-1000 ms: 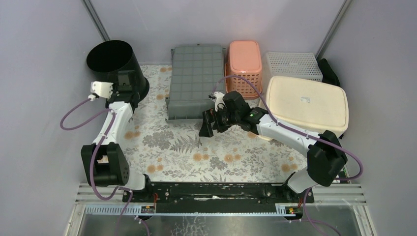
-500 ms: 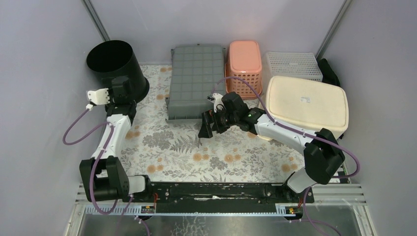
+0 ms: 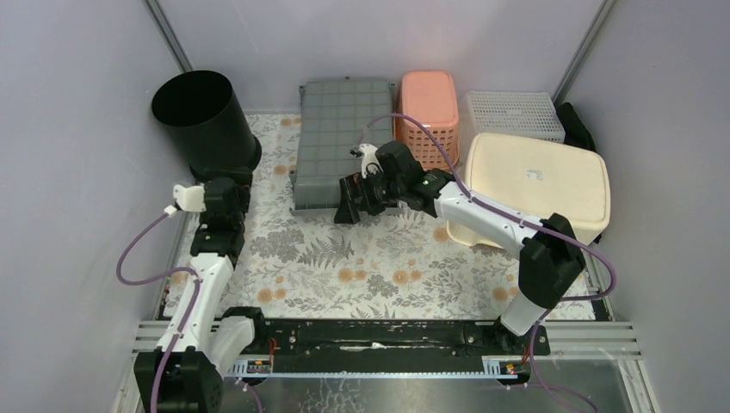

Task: Turn the large container upside down
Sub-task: Move the container to the center of the board.

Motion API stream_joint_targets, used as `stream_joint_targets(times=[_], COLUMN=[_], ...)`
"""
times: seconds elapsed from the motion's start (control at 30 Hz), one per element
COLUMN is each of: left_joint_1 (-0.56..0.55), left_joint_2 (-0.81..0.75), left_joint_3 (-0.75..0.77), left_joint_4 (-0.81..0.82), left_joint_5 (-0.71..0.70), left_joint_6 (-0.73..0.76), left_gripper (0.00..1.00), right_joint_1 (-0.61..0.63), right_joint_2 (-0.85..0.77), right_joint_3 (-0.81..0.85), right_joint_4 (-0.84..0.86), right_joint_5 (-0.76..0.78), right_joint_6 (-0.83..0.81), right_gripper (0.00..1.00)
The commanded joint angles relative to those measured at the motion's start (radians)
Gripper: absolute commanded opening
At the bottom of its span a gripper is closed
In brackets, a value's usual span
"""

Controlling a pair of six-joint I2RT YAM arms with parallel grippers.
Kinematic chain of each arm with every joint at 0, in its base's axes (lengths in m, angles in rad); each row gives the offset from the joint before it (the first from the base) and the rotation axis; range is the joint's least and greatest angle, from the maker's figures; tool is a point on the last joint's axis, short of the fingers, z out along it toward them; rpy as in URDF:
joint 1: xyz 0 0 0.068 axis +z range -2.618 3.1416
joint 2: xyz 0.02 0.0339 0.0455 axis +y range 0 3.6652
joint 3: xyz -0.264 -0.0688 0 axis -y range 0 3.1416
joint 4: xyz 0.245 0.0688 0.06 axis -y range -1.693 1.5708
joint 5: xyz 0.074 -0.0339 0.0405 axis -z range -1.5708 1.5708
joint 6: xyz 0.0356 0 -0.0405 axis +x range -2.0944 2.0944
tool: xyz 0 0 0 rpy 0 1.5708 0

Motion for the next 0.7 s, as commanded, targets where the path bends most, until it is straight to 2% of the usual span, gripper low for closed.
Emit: stream_joint_targets(times=[0.0, 0.3, 0.67], left_joint_1=[-0.062, -0.101, -0.171], left_joint_2=[-0.012, -0.003, 0.047], left_joint_3=[-0.048, -0.097, -0.064], left_joint_4=[-0.022, 0.017, 0.028], left_joint_5=[0.054, 0.084, 0.077], left_joint_6=[0.057, 0.074, 0.121], left_gripper=[0.99, 0.99, 0.99], right_joint_1=[0.001, 0.002, 0.009], right_joint_2=[0.04, 0.041, 0.065], right_joint_3=[0.076, 0.061, 0.096], right_joint_4=[-0.028, -0.047, -0.076], right_joint_5=[-0.024, -0.005, 0.004], right_joint_6=[0.004, 0.027, 0.021], right_gripper=[1.0, 0.99, 0.99])
